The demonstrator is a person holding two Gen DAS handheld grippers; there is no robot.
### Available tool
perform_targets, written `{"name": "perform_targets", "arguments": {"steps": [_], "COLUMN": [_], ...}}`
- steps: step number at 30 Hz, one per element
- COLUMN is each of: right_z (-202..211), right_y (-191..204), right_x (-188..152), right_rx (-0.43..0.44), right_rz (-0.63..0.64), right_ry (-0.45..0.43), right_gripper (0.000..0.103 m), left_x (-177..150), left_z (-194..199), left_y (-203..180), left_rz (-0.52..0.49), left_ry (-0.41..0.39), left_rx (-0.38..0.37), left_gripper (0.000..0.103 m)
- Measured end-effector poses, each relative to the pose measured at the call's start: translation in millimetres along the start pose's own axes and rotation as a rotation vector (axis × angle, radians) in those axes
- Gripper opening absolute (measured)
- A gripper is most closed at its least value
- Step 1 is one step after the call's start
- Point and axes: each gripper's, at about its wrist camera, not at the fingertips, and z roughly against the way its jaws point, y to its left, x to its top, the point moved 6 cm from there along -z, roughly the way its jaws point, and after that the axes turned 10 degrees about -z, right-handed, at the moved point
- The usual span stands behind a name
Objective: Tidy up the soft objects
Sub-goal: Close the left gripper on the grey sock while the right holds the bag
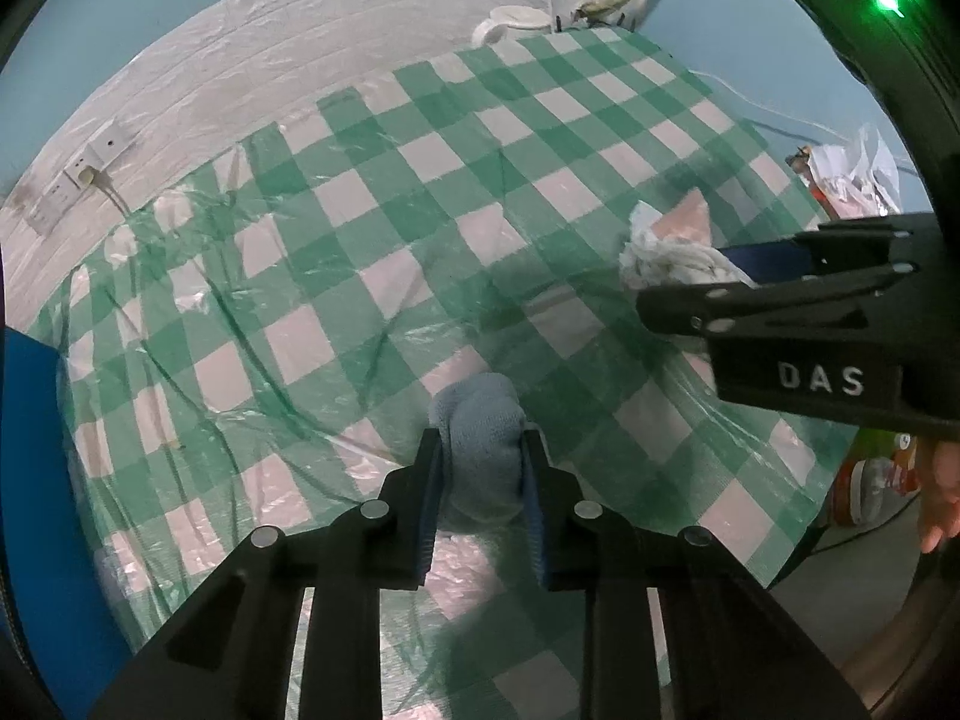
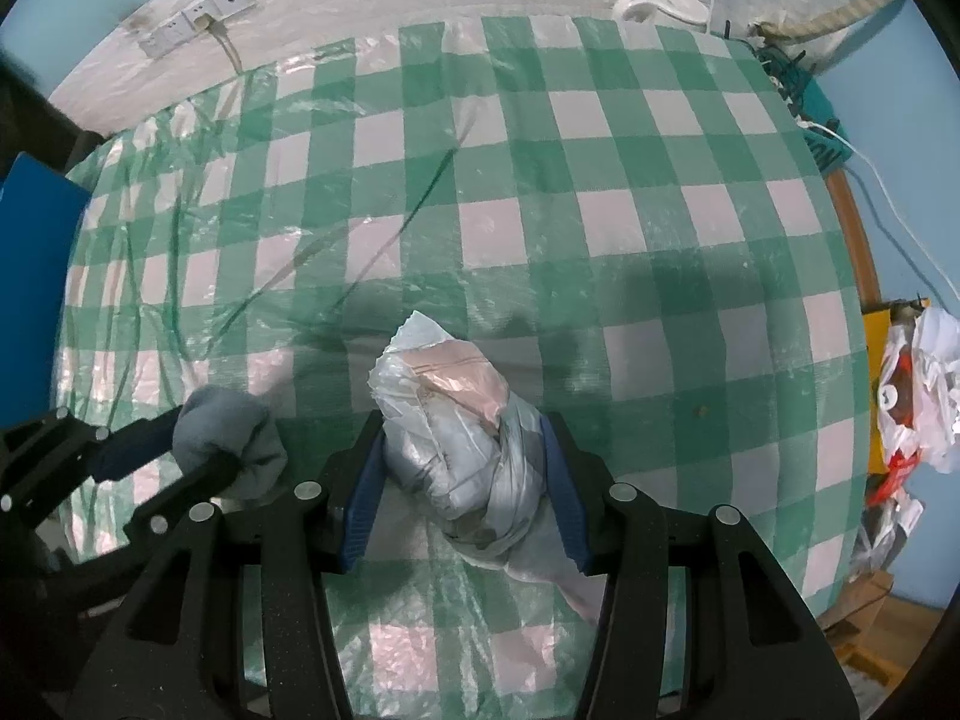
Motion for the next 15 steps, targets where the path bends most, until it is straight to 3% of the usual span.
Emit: {"name": "perform_targets", "arguments": {"steps": [15], "right_z": [34], "right_y": [29], "right_x": [0], "right_rx": [0.044], "right_rz": [0.049], "right_ry": [-0.070], "right_gripper": [0.050], "left_x": [0], "left_z": [23], "left_y": [46], "left_rz": [0.110], "left_ry": [-0.053], "left_rx": [0.038], "left_gripper": [0.024]}}
